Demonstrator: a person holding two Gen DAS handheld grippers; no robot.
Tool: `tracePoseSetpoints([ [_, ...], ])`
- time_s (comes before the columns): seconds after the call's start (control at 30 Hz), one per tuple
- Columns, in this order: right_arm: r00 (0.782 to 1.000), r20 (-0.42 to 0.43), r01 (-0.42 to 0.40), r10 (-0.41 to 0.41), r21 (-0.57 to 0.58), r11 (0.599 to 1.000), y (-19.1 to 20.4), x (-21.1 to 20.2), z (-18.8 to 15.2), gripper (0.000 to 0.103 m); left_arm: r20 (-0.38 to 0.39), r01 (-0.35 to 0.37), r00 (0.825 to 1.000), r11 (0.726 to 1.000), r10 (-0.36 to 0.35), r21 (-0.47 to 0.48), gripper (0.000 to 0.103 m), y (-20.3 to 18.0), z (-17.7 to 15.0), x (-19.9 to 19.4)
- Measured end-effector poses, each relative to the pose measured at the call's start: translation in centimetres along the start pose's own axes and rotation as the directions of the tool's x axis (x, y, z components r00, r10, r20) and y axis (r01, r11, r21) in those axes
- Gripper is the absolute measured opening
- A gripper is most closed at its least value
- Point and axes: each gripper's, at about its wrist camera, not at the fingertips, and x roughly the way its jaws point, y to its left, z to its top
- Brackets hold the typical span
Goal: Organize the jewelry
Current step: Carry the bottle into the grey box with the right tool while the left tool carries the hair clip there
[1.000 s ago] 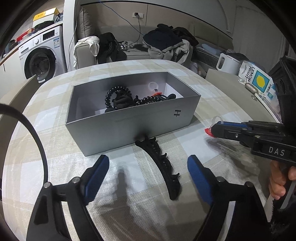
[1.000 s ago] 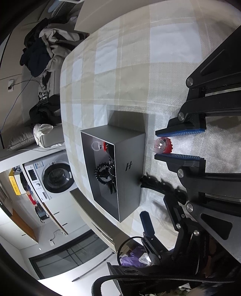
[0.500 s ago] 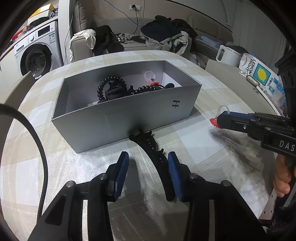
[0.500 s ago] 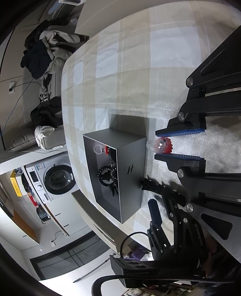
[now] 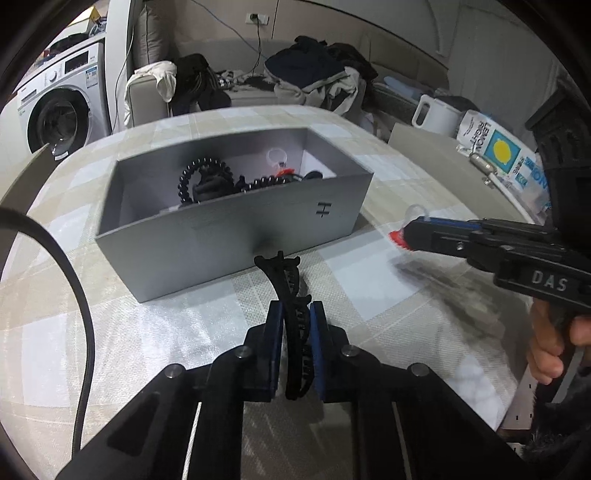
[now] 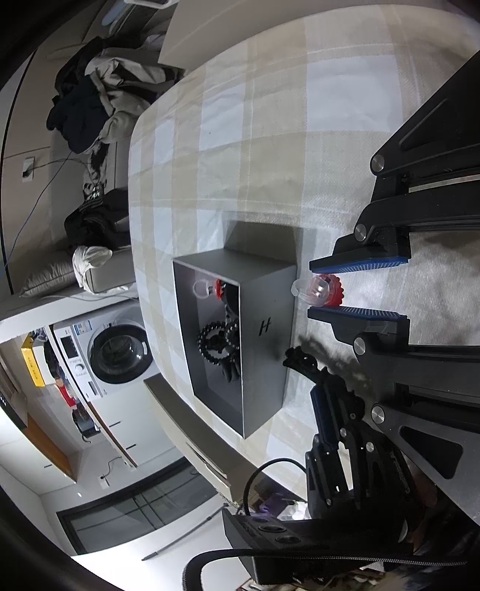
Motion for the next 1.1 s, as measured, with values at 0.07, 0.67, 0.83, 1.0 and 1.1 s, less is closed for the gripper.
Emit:
tracePoseSetpoints([
  [0.07, 1.000, 0.007, -0.005, 0.005, -0.006, 1.000, 0.4, -0.1, 0.1, 0.016, 0.019, 0.006, 1.000, 1.000, -0.006, -0.001, 0.009, 0.1, 0.0, -0.6],
  [0.67, 0.986, 0.145, -0.084, 0.083, 0.003, 0.996, 1.6, -1.9, 4.7, 0.016, 0.236, 0.033, 0.972, 0.996, -0.012, -0.085, 0.009, 2.8, 3.6, -4.5],
  [0.83, 0.983, 0.162, -0.096, 0.092, 0.019, 0.995, 1.7, -1.5, 6.0, 0.016, 0.260, -0.014, 0.965, 0.995, 0.041, -0.102, 0.009, 3.6, 4.6, -4.4],
  [1.0, 0.982, 0.165, -0.098, 0.094, 0.016, 0.995, 1.5, -1.4, 6.5, 0.016, 0.270, -0.039, 0.960, 0.991, 0.073, -0.129, 0.009, 4.6, 5.1, -4.7],
  [1.1, 0.983, 0.157, -0.101, 0.096, 0.021, 0.995, 1.2, -0.8, 6.7, 0.016, 0.274, -0.060, 0.957, 0.990, 0.094, -0.129, 0.009, 4.9, 5.3, -4.6],
])
